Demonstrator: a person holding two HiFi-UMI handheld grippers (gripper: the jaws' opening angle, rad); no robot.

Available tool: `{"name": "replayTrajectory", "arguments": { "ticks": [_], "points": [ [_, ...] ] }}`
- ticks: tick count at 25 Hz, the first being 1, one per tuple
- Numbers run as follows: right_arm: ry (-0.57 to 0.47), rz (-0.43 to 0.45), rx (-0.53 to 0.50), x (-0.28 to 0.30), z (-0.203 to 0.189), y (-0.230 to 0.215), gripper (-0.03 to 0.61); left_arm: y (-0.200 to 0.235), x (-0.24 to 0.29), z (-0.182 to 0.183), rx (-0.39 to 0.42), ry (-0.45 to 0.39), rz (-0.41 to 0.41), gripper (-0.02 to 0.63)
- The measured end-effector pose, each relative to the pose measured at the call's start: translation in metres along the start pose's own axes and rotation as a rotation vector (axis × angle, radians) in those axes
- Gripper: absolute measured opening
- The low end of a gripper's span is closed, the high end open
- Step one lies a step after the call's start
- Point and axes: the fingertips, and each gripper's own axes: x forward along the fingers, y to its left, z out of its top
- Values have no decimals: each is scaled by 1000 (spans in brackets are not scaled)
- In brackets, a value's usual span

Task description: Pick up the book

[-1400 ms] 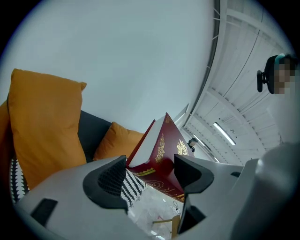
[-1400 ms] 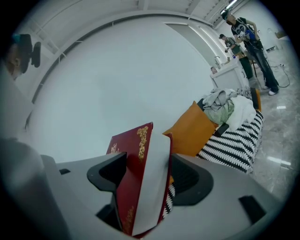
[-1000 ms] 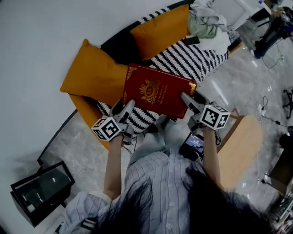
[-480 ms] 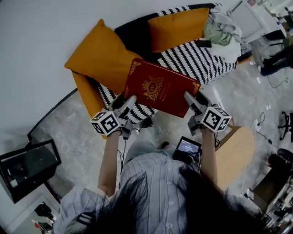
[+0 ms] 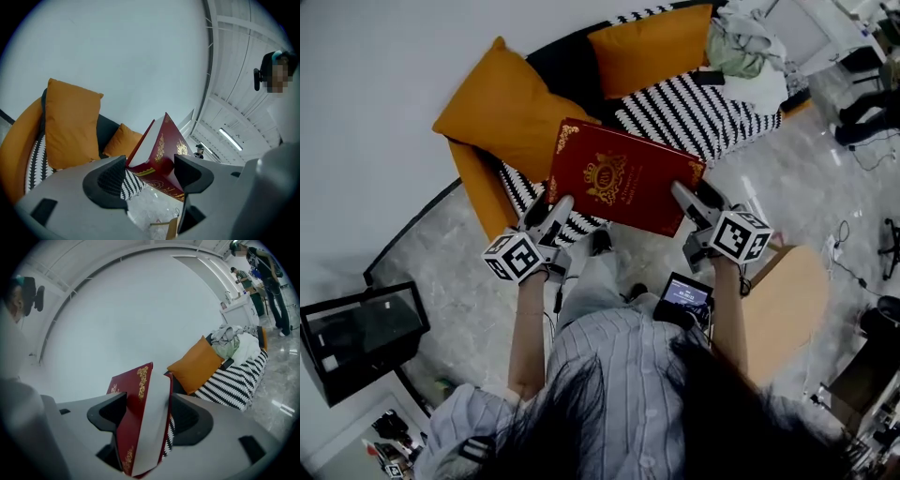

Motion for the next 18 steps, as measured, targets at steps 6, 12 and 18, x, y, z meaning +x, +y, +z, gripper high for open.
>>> {"name": "replayTrajectory", "arguments": {
  "ticks": [6, 12, 18],
  "points": [
    [-3, 26, -17, -39, -14, 2, 304, -25, -28, -33, -11, -22, 25, 329],
    [-6, 55, -20, -79, -29, 0, 304, -52, -51, -63, 9, -47, 41, 329],
    [-9, 78, -37, -118, -44, 4, 304, -77, -81, -95, 9, -71, 56, 330]
  ]
}}
